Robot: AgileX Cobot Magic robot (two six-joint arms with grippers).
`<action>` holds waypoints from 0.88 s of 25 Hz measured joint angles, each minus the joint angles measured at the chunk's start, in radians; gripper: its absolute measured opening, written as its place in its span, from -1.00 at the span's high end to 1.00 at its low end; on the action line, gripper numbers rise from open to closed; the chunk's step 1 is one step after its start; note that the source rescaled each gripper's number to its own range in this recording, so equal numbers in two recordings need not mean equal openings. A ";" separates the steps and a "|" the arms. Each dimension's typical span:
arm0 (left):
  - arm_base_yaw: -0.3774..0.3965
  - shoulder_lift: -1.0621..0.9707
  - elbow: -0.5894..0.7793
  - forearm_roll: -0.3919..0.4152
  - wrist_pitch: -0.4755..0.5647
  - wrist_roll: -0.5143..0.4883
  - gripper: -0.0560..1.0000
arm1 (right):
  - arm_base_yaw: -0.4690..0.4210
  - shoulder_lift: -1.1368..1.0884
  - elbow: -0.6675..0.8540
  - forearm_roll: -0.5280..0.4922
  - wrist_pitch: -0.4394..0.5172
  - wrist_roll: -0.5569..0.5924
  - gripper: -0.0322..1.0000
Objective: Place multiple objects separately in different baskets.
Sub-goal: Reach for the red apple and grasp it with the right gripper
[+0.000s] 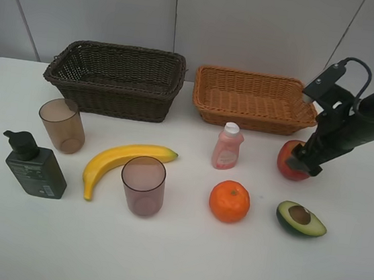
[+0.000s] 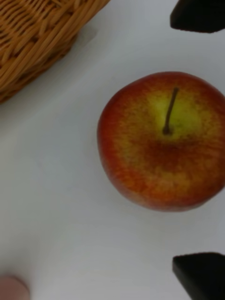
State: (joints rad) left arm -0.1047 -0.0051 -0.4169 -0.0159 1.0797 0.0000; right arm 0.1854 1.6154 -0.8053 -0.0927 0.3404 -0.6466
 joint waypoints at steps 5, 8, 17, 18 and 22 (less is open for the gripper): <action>0.000 0.000 0.000 0.000 0.000 0.000 -1.00 | 0.000 0.039 -0.040 0.001 -0.001 0.000 -0.97; 0.000 0.000 0.000 0.000 0.000 0.000 -1.00 | -0.003 0.051 -0.045 0.001 -0.003 0.000 -0.97; 0.000 0.000 0.000 0.000 0.000 0.000 -1.00 | -0.026 0.105 -0.056 0.002 -0.003 -0.001 -0.97; 0.000 0.000 0.000 0.000 0.000 0.000 -1.00 | -0.026 0.112 -0.059 0.002 -0.003 -0.001 -0.97; 0.000 0.000 0.000 0.000 0.000 0.000 -1.00 | -0.026 0.154 -0.078 0.020 -0.006 -0.001 -0.97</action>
State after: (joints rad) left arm -0.1047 -0.0051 -0.4169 -0.0159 1.0797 0.0000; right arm 0.1593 1.7695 -0.8835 -0.0723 0.3346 -0.6478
